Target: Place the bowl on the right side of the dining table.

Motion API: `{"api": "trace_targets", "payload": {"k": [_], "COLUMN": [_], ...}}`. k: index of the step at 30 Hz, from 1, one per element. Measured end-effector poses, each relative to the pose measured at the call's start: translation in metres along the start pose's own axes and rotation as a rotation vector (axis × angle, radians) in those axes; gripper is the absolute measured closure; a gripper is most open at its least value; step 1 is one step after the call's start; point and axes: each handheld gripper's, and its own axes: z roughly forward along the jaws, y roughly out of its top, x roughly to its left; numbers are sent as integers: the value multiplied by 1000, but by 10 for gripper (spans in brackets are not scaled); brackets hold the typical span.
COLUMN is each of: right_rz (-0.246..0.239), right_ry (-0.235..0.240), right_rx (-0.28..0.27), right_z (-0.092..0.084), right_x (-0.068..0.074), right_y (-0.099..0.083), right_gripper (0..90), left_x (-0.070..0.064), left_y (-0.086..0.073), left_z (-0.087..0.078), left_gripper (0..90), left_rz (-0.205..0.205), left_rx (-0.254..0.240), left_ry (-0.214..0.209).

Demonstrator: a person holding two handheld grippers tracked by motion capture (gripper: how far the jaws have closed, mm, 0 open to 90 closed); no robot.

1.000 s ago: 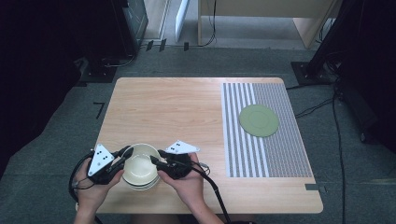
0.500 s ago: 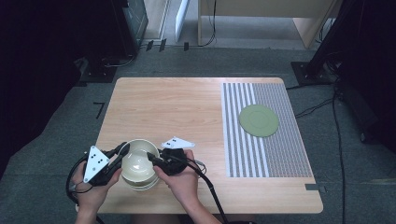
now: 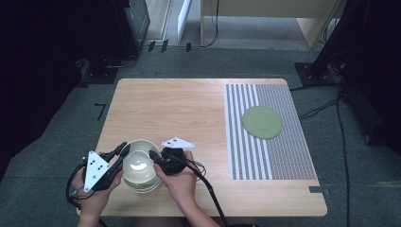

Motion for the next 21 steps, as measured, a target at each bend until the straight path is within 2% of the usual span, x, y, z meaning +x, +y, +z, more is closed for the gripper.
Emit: {"api": "trace_targets", "payload": {"k": [2, 3, 4, 6, 7, 9, 11, 14, 18, 21], "right_rz": [2, -9, -17, -94, -105, -62, -75, -64, -87, -82], "right_ry": [9, -1, -16, -76, -63, -39, -51, -30, -48, -54], "right_rx": [7, -6, -23, -22, -23, -26, -66, -91, -104, -109], "right_z": [2, 3, 3, 6, 8, 8, 6, 1, -4, -6], "right_x": [0, 0, 0, 4, 4, 2, 3, 4, 3, 1], "right_y": [-1, -2, -3, -7, -9, -11, -12, -7, -2, 0], "right_gripper": [843, 849, 848, 850, 851, 851, 851, 851, 851, 851], "left_x": [7, 11, 14, 14, 14, 12, 10, 13, 14, 15], "left_y": [1, 0, 0, -6, -10, -12, -9, -4, 1, 3], "left_z": [-4, -7, -7, -3, 0, 4, 4, 0, -5, -8], "left_gripper": [865, 886, 900, 900, 900, 900, 900, 900, 900, 900], "left_rz": [-76, -121, -160, -164, -183, -201, -191, -200, -206, -216], "left_rx": [-40, -73, -79, -65, -55, -54, -60, -80, -106, -125], "left_ry": [-54, -72, -98, -112, -141, -161, -165, -170, -170, -162]}}
